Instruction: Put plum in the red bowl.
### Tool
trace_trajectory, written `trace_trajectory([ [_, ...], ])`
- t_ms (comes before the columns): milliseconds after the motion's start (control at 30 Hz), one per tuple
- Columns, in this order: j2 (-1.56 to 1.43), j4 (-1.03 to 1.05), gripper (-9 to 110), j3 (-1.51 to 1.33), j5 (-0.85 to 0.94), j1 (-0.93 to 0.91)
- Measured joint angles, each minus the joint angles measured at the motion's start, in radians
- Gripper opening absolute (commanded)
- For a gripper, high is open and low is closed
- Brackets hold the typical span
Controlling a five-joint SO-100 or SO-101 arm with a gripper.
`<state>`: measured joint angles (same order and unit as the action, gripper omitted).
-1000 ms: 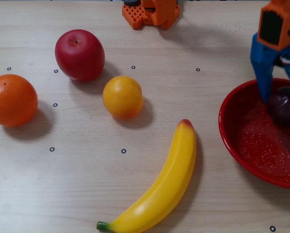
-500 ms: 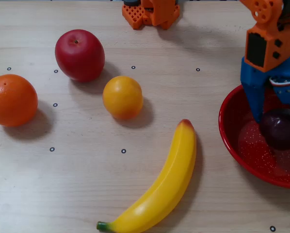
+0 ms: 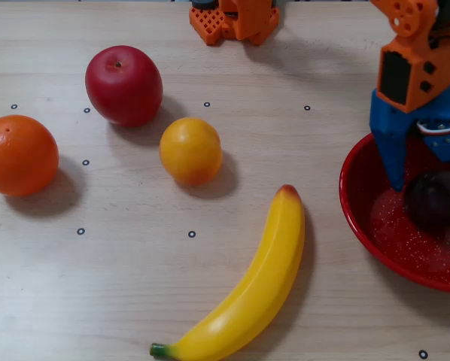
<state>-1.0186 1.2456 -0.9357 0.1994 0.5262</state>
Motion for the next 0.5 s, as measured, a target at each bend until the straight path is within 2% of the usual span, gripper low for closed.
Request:
trace_trajectory([
  [200,0.000,0.000,37,0.000,0.000,0.005],
  [333,-0.003,0.000,30,0.000,0.000,0.002],
  [500,-0.023,0.000,27,0.000,0.000,-0.005],
])
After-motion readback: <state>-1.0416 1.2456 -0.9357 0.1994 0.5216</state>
